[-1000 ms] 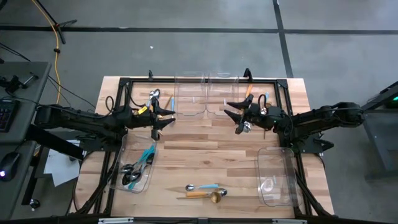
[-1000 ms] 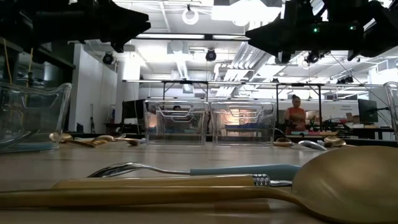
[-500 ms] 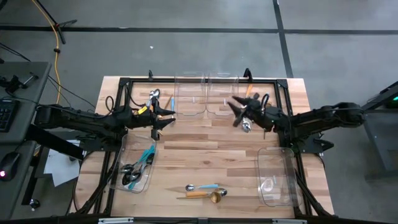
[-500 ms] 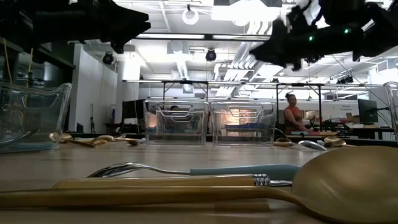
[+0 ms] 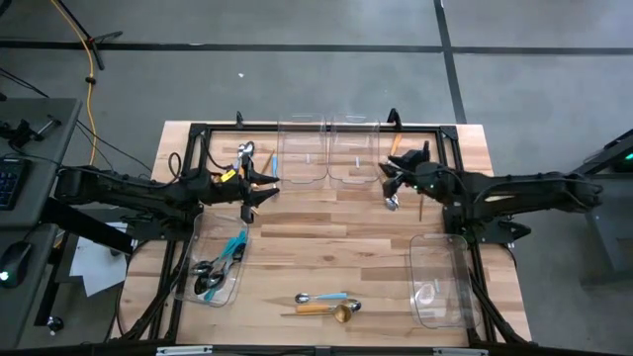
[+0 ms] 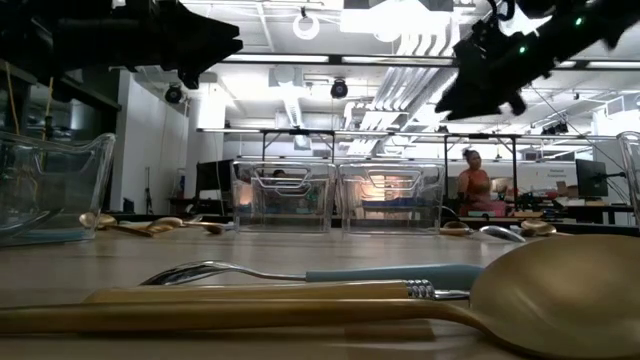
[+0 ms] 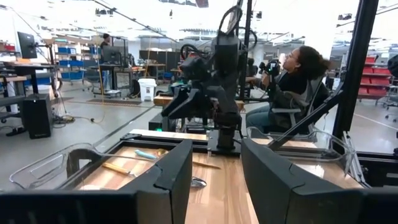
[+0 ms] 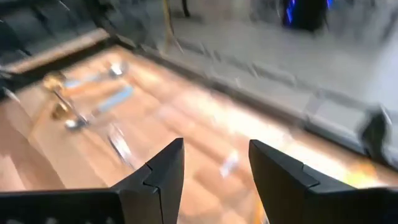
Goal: Sort silverware by color (type)
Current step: Put the yellow spoon into the top left transparent bin
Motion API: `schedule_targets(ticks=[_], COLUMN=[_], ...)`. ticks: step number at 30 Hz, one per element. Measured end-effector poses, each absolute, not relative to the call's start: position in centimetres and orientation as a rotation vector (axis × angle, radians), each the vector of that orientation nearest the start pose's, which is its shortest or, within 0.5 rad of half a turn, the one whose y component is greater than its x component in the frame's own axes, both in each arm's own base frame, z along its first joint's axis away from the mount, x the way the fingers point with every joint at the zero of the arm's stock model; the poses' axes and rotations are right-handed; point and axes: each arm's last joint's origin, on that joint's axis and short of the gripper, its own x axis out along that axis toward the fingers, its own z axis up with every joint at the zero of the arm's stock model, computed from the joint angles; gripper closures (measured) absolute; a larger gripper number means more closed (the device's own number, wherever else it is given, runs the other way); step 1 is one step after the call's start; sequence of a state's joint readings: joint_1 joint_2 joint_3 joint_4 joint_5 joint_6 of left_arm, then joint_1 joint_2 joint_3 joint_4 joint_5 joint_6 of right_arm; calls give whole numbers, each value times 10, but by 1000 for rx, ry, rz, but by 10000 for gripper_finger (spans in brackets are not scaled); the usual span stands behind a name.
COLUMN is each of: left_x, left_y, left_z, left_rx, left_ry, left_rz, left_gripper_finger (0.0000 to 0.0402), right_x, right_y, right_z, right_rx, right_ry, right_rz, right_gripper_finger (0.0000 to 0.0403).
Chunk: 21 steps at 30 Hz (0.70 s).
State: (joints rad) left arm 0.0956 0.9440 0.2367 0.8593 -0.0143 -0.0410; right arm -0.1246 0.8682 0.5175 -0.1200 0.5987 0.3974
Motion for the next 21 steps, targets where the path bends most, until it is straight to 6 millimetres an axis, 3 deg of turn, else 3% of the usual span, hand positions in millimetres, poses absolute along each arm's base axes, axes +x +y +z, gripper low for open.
schedule_targets(ticks=[3, 9, 21], left_x=[185, 185, 185], left_y=[18, 18, 18], left_z=[218, 218, 219], left_rx=[-35, -45, -6], left_ry=[-154, -154, -159], left_rz=[106, 106, 109], left_gripper_finger=[273, 273, 273], right_x=[169, 159, 173], right_y=[-38, -36, -40], right_z=[236, 198, 167], right_rx=[355, 375, 442], right_ry=[428, 638, 865], right_rz=[-850, -915, -833], right_gripper_finger=[237, 237, 237])
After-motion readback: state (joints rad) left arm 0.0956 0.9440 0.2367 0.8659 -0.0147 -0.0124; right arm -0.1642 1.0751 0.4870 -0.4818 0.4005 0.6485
